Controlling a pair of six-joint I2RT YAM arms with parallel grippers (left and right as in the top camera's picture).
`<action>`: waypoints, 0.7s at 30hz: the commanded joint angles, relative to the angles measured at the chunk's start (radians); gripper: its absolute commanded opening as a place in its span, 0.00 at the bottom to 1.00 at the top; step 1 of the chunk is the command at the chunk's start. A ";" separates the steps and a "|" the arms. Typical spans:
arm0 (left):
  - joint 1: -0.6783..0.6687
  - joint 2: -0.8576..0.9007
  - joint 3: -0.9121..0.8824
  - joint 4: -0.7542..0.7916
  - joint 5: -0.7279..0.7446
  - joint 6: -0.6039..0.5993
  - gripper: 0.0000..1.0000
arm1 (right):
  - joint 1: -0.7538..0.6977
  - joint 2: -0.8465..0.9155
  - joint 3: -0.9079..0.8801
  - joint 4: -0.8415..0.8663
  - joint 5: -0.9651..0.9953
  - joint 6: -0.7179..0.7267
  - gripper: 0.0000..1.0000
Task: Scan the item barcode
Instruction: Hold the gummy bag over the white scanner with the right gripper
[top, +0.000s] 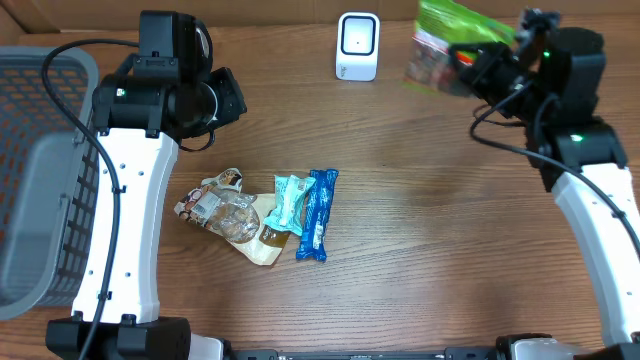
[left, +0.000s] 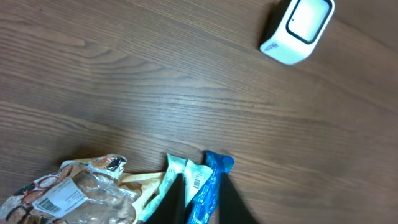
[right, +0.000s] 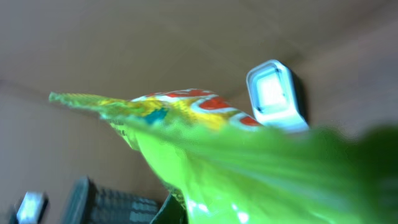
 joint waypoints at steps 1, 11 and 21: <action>-0.002 0.010 0.003 0.001 -0.029 -0.008 0.27 | 0.066 0.048 0.025 0.095 -0.078 -0.267 0.04; -0.003 0.010 0.003 0.002 -0.029 -0.008 1.00 | 0.136 0.262 0.025 0.518 -0.235 -0.390 0.04; -0.002 0.010 0.003 0.002 -0.029 -0.008 1.00 | 0.139 0.451 0.025 0.830 -0.241 -0.351 0.04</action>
